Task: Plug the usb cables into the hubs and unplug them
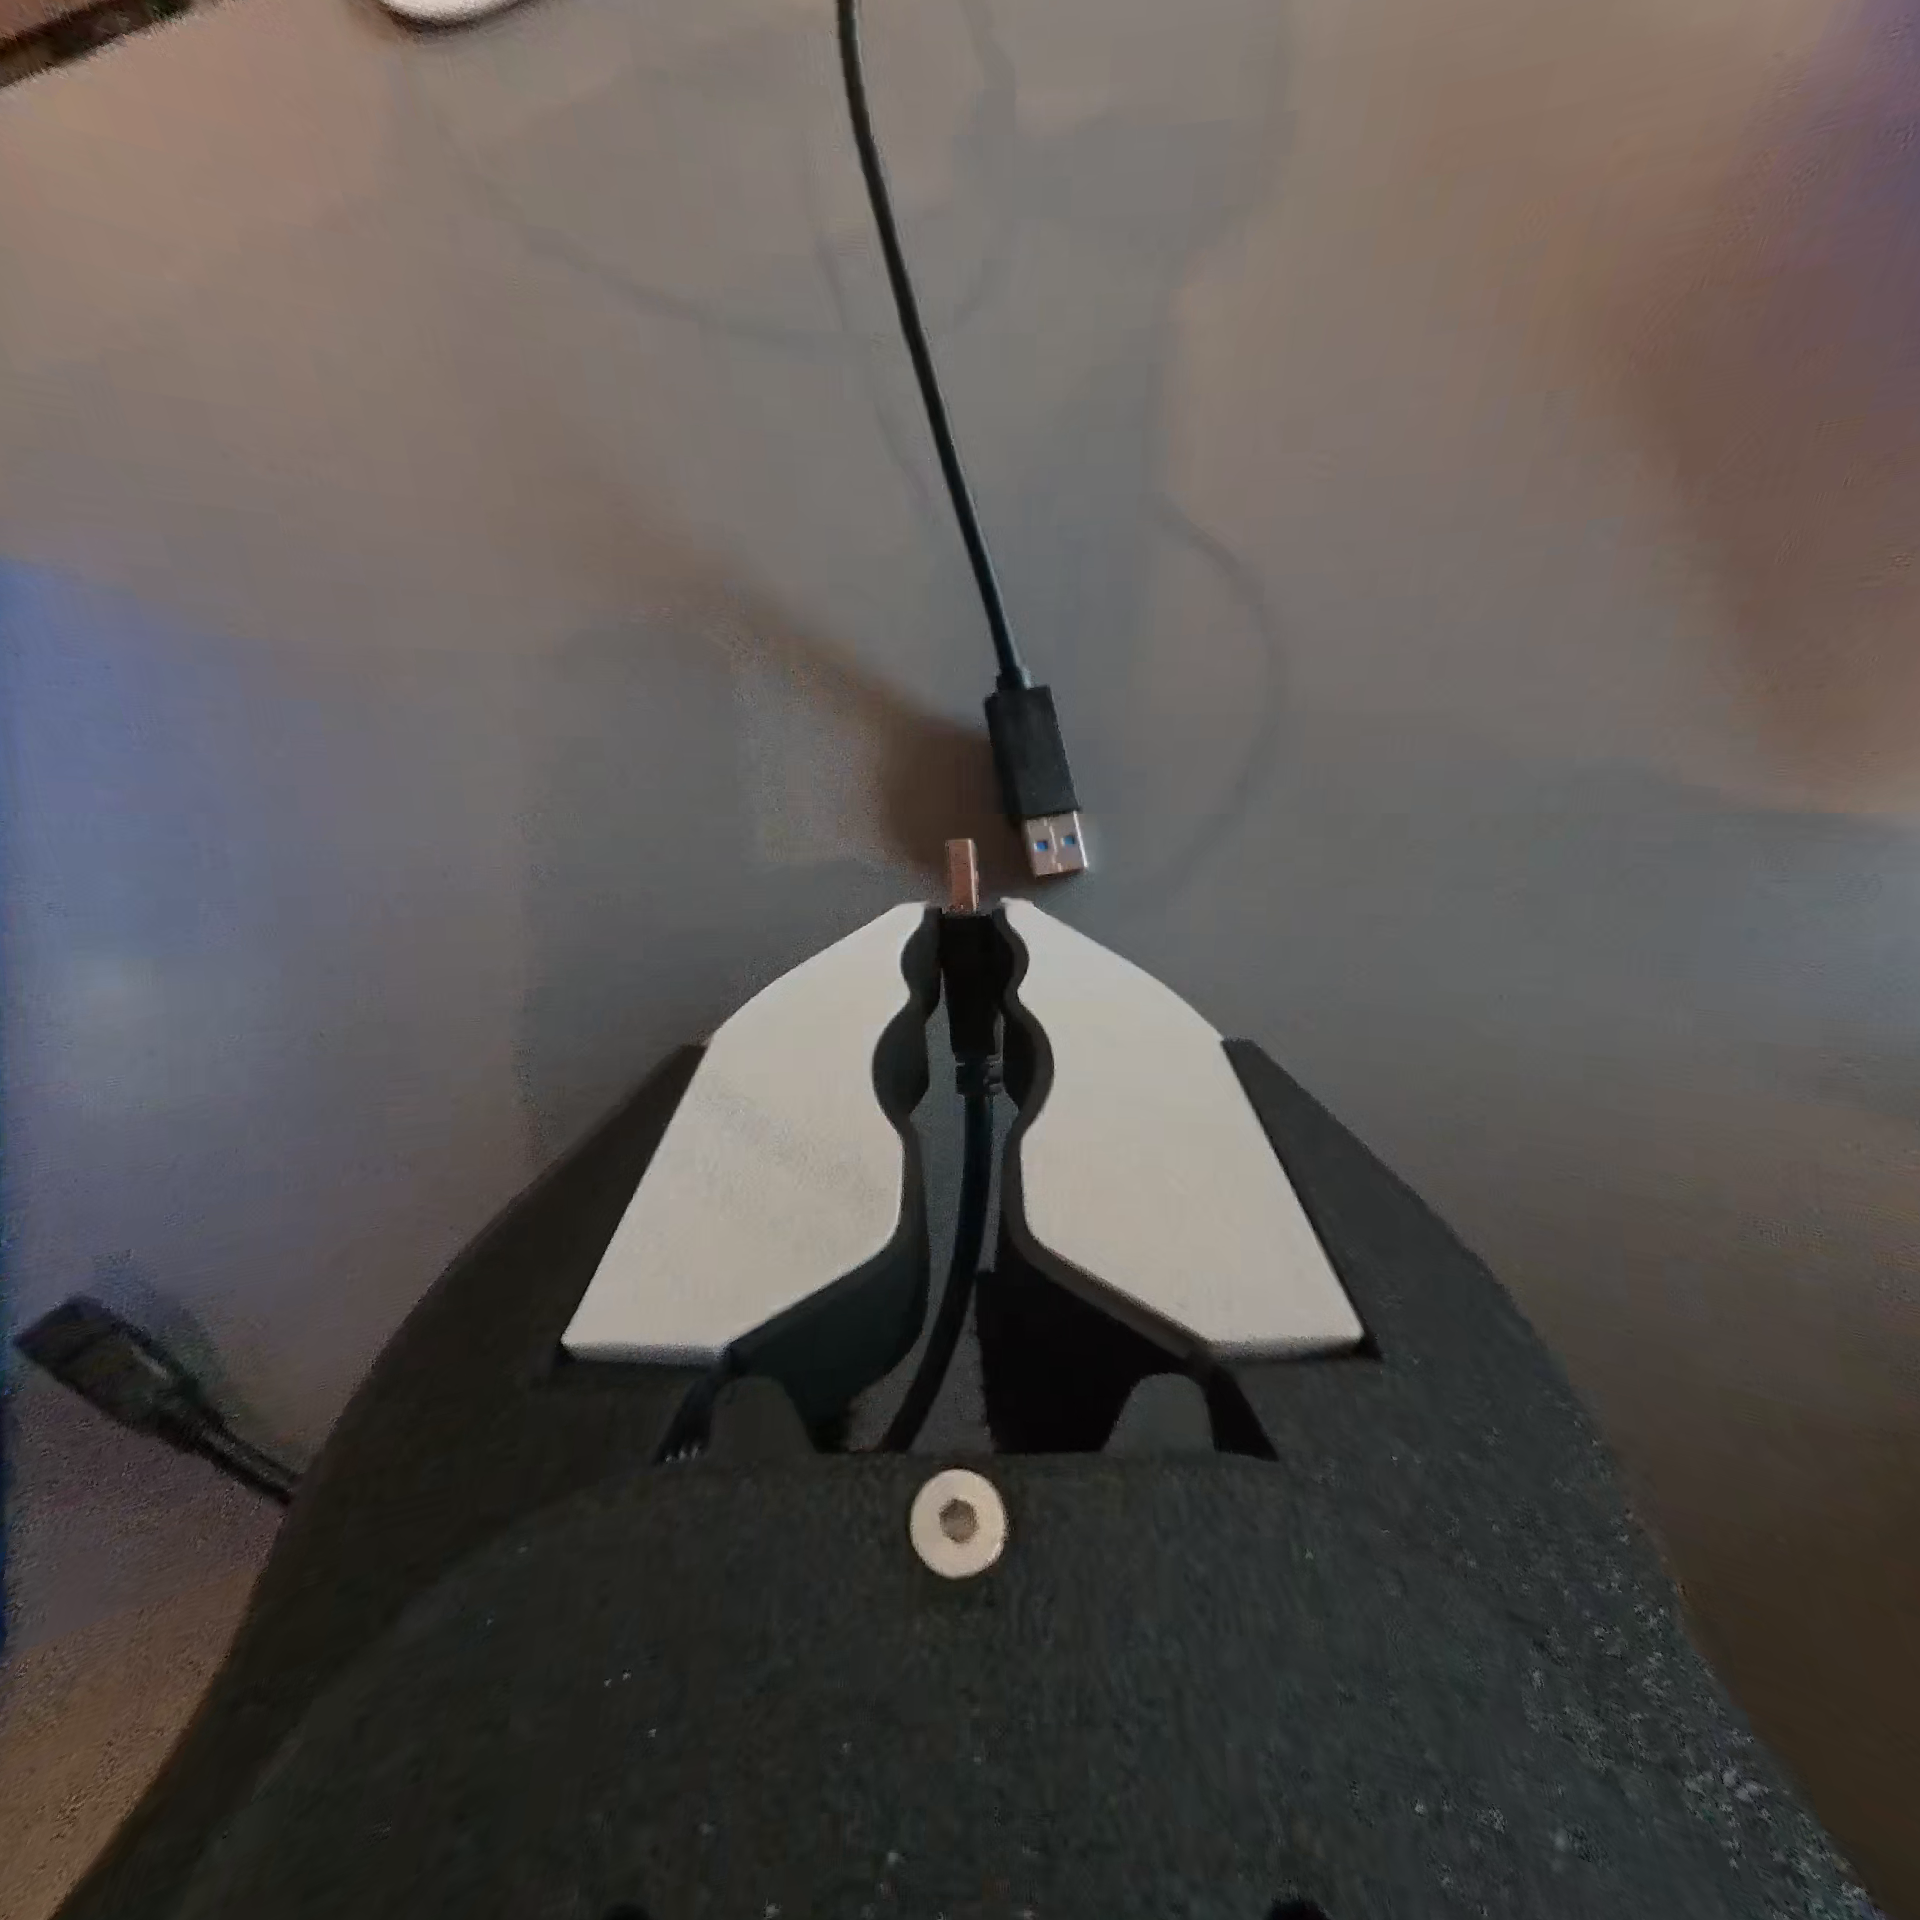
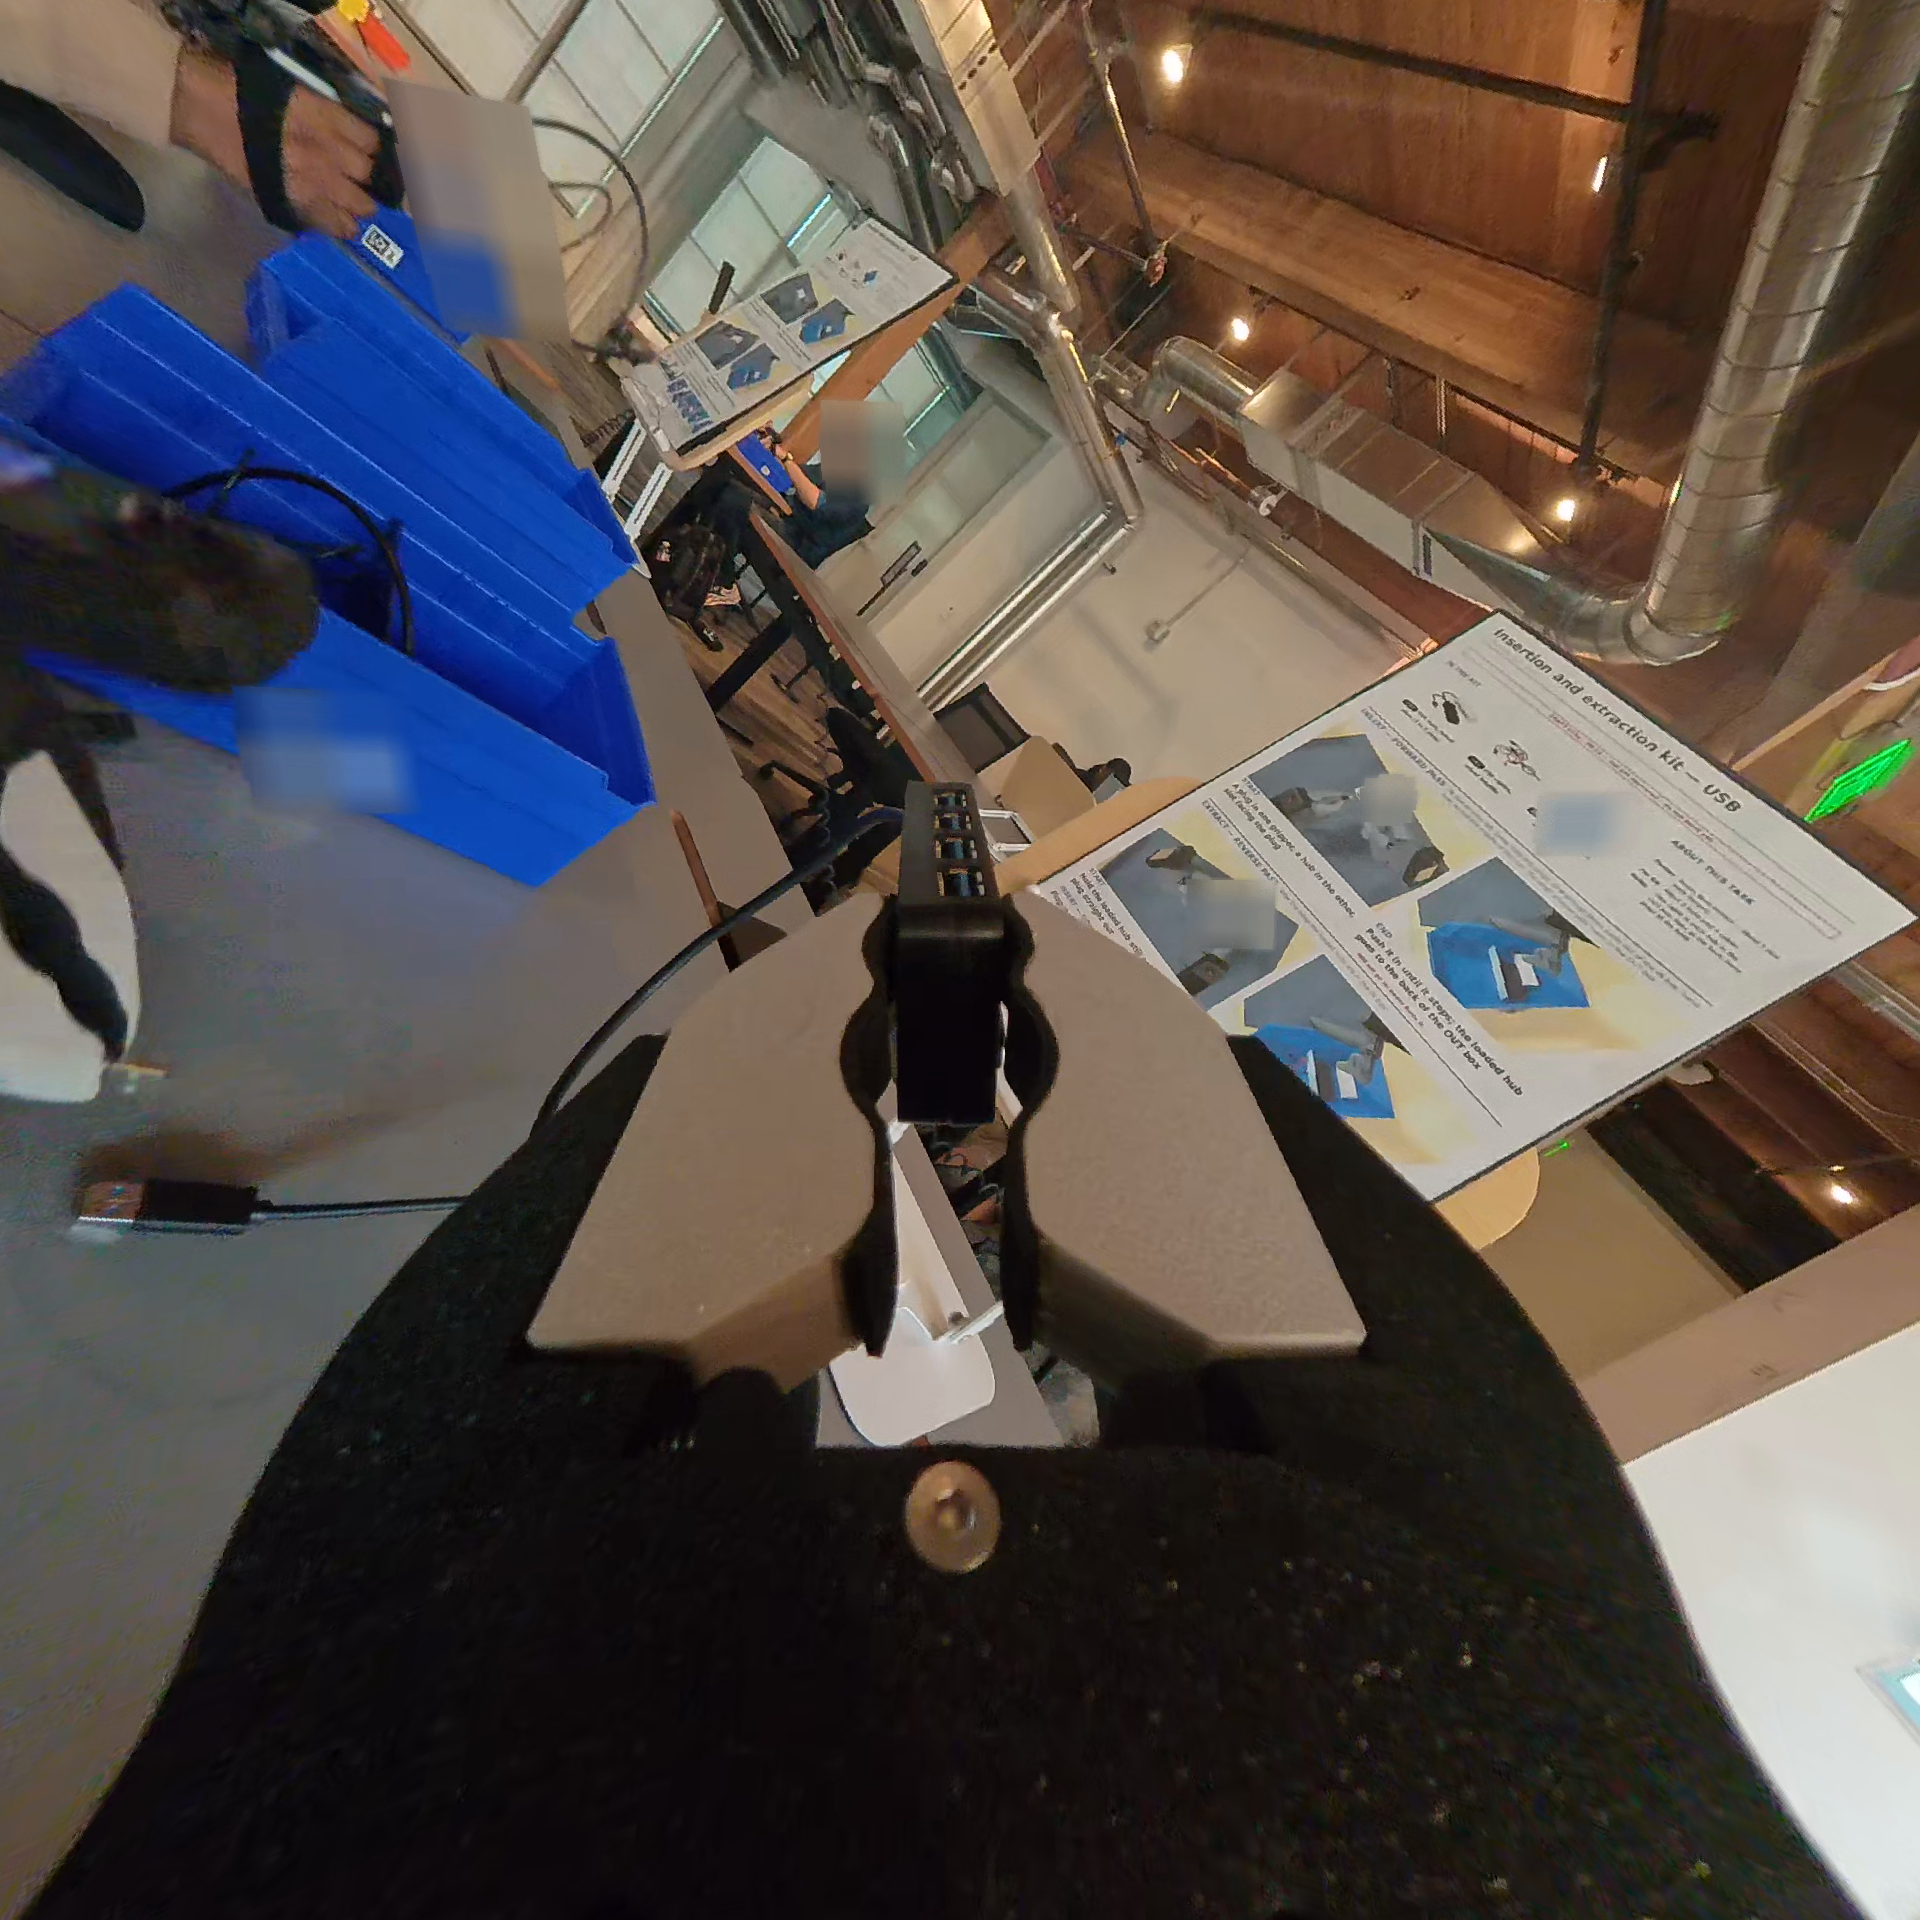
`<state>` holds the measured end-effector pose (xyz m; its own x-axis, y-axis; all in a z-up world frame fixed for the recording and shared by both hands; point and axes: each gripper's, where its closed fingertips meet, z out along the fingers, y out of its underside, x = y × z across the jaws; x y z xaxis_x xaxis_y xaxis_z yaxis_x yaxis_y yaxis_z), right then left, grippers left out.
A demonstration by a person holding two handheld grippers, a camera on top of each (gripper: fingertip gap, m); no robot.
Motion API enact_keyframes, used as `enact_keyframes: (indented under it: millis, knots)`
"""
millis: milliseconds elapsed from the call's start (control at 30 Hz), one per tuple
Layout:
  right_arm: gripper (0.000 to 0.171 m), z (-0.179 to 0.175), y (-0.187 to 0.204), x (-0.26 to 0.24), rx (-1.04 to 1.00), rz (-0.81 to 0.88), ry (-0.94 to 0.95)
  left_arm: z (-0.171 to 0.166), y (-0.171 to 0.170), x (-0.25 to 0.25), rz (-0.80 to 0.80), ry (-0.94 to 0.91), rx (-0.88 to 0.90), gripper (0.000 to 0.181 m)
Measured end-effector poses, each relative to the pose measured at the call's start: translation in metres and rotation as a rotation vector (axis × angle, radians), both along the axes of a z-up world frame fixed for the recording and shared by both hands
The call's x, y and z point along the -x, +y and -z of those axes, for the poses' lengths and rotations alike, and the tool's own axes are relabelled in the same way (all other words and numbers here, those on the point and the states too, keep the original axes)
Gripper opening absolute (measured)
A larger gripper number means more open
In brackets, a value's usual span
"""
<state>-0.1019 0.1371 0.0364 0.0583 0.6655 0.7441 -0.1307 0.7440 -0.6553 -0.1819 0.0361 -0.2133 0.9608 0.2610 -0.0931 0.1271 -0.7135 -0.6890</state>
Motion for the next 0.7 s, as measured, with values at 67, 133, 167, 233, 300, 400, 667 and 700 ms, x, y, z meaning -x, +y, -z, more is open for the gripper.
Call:
enact_keyframes:
  millis: [67,133,167,233,300,400,667,700]
  knots:
    - [0.016,0.000,-0.004,0.001,-0.008,-0.010,0.004,-0.022,-0.002,-0.002,0.052,-0.073,-0.109,0.008]
    - [0.016,0.001,-0.008,0.003,-0.019,-0.017,0.002,-0.049,-0.005,-0.007,0.117,-0.156,-0.215,0.008]
    - [0.016,0.002,-0.011,0.004,-0.026,-0.022,0.000,-0.063,-0.006,-0.010,0.150,-0.189,-0.264,0.008]
    - [0.016,0.004,-0.017,0.007,-0.039,-0.038,-0.004,-0.088,-0.011,-0.015,0.221,-0.233,-0.337,0.008]
    - [0.016,0.007,-0.023,0.010,-0.052,-0.048,-0.012,-0.107,-0.018,-0.019,0.287,-0.248,-0.375,0.008]
    - [0.016,0.012,-0.031,0.016,-0.079,-0.044,-0.021,-0.128,-0.028,-0.021,0.359,-0.260,-0.411,0.008]
    - [0.016,0.023,-0.056,0.038,-0.151,-0.026,0.015,-0.167,-0.037,-0.023,0.474,-0.397,-0.566,0.008]
    - [0.016,0.024,-0.058,0.041,-0.156,-0.023,0.020,-0.170,-0.037,-0.023,0.481,-0.409,-0.582,0.008]
